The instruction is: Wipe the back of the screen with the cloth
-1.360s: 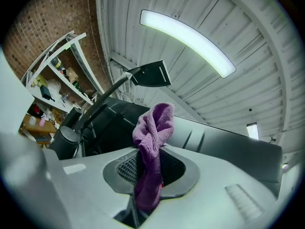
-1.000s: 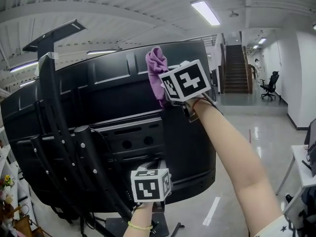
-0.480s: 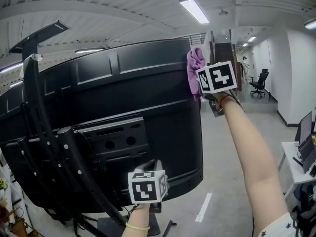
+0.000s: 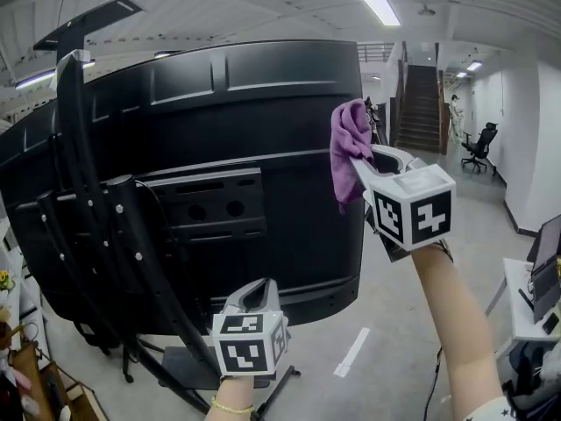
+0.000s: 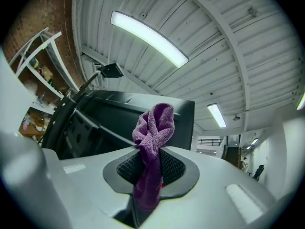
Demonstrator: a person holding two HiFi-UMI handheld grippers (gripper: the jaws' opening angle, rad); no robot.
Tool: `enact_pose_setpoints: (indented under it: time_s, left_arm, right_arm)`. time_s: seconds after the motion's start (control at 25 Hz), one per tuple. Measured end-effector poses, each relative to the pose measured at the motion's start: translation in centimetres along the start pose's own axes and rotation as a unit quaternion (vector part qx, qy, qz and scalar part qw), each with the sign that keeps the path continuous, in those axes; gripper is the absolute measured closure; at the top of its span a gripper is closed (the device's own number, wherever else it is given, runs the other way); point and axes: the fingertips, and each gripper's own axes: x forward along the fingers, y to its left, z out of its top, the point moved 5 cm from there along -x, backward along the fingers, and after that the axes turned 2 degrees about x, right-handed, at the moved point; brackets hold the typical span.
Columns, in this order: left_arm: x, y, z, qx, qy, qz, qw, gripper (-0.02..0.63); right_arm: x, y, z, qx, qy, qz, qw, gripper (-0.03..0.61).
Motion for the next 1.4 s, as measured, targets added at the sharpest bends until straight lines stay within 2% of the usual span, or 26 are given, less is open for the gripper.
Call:
enact_pose_setpoints:
  time_s: [0.28, 0.36, 0.48, 0.56, 0.72, 1.0, 1.2, 1.4]
  left_arm:
    - [-7.8, 2.7, -4.7, 0.03, -0.032, 0.06, 0.9973, 0.606]
    - [-10.6, 4.7, -6.7, 0.021, -0.034, 0.08, 0.996, 0.606]
    - [-15.0, 8.2, -9.7, -0.011, -0.028, 0.104, 0.9941, 0.606]
    - [-18.0, 11.0, -11.0, -0.024, -0.025, 0.118, 0.9924, 0.606]
    - [-25.1, 18.3, -12.6, -0.022, -0.016, 0.156, 0.9874, 0.606]
    - [-37.0, 31.3, -15.5, -0.021, 0.006, 0.197, 0.9803, 0.606]
    - [-42.3, 38.4, -18.5, -0.045, 0.019, 0.22, 0.9742, 0.606]
    - [-44.6, 44.9, -21.0, -0.067, 0.02, 0.246, 0.9668, 0.606]
  right_arm:
    - [-5.0, 8.7, -9.4, -0.001, 0.032, 0.037, 0.999, 0.509]
    - [-6.2, 11.9, -11.3, 0.006, 0.042, 0.046, 0.998, 0.509]
    - [-8.5, 17.4, -12.9, 0.021, 0.056, 0.061, 0.996, 0.509]
    - [-9.7, 22.0, -13.1, 0.033, 0.061, 0.076, 0.995, 0.509]
    - [-10.2, 33.7, -12.5, 0.058, 0.064, 0.129, 0.988, 0.509]
    - [-10.3, 53.1, -8.8, 0.075, 0.056, 0.189, 0.978, 0.509]
    - [-9.2, 63.3, -8.0, 0.08, 0.069, 0.226, 0.968, 0.509]
    - [-6.5, 70.5, -8.9, 0.076, 0.088, 0.247, 0.962, 0.509]
